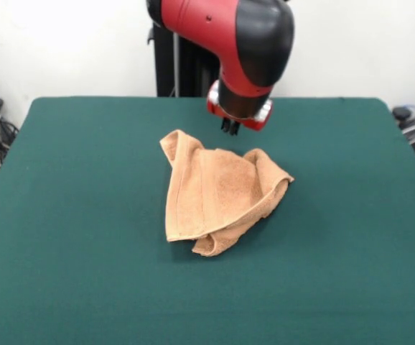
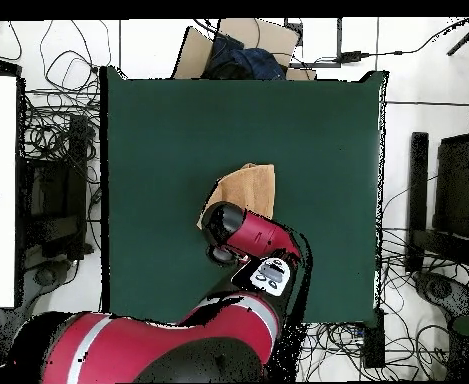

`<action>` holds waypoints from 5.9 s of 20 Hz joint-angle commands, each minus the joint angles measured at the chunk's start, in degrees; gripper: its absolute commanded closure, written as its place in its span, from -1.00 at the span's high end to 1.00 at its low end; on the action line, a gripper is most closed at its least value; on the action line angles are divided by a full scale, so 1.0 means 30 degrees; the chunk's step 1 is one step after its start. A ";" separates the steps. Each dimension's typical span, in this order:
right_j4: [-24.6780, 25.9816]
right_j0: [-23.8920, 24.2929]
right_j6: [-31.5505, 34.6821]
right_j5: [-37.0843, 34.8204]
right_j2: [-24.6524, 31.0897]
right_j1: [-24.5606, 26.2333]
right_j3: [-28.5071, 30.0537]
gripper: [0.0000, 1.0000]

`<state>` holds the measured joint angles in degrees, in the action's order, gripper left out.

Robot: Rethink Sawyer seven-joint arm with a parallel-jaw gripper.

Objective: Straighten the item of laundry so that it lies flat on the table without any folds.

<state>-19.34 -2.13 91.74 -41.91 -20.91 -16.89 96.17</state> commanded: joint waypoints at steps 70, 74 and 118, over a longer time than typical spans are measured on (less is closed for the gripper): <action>0.0968 -0.0645 0.0747 -0.2880 0.1545 -0.4853 0.1804 -1.00; 0.1444 -0.1014 0.1207 -0.4225 0.1017 -0.5828 0.2425 -1.00; 0.1255 -0.0003 0.2930 0.0967 0.3312 -0.6590 0.6117 -1.00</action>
<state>-14.05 -3.43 91.74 -42.38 -18.87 -41.08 116.39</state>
